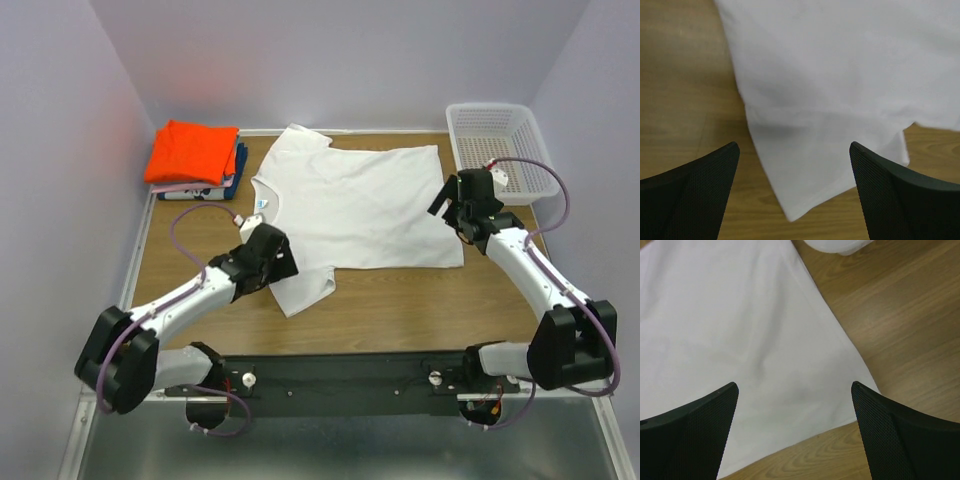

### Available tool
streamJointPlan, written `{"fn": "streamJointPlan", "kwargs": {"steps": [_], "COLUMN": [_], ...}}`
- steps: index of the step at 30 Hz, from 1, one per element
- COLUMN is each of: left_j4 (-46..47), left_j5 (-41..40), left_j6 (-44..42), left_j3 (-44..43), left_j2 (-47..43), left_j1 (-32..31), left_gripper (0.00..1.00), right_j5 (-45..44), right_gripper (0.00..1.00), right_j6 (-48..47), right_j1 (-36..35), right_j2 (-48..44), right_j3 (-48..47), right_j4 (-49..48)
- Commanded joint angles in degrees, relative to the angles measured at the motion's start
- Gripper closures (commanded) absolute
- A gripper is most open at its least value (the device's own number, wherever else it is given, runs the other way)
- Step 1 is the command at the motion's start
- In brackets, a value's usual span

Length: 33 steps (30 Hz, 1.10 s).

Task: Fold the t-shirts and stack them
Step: Flatten the tshirt out

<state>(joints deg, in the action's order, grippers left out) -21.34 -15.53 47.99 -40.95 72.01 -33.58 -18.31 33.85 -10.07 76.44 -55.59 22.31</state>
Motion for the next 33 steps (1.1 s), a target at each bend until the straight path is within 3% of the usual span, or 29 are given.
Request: {"fn": "streamJointPlan", "kwargs": {"steps": [1, 10, 18, 25, 28, 29, 30, 33], "left_j4": [-3.8, -2.2, -5.5, -6.0, -6.3, -6.5, -7.0, -8.6], "left_j5": [4.2, 10.1, 5.4, 4.5, 4.5, 4.4, 4.1, 2.6], "left_j6": [8.3, 16.8, 18.3, 17.1, 16.8, 16.7, 17.0, 17.9], "left_j3": [9.5, 17.6, 13.8, 11.0, 11.0, 11.1, 11.1, 11.1], "left_j2": [-8.9, -14.8, -5.0, 0.3, 0.2, -0.3, -0.5, -2.5], "left_j1": [-3.6, -12.6, -13.4, -14.2, -14.8, -14.8, -14.8, -14.8], "left_gripper": [0.02, 0.02, 0.32, 0.44, 0.65, 0.91, 1.0, 1.0], "right_j5": [-7.3, -6.4, -6.6, -7.3, -7.6, -7.7, -7.8, -8.2], "right_gripper": [0.0, 0.0, 0.0, 0.0, 0.0, 0.0, 0.0, 0.0], "right_j6": [6.4, 5.1, 4.6, 4.4, 4.5, 4.5, 4.6, 5.5], "right_j1": [-0.1, 0.0, -0.1, 0.0, -0.1, -0.1, -0.1, 0.0], "right_j2": [-5.4, -3.8, -3.6, -3.1, -2.9, -2.8, -2.8, -3.0], "right_j3": [2.7, 3.2, 3.6, 3.8, 3.7, 3.6, 3.7, 4.2], "right_j4": [-2.8, -2.8, -2.8, -2.8, -2.8, -2.8, -2.8, -2.7]}}
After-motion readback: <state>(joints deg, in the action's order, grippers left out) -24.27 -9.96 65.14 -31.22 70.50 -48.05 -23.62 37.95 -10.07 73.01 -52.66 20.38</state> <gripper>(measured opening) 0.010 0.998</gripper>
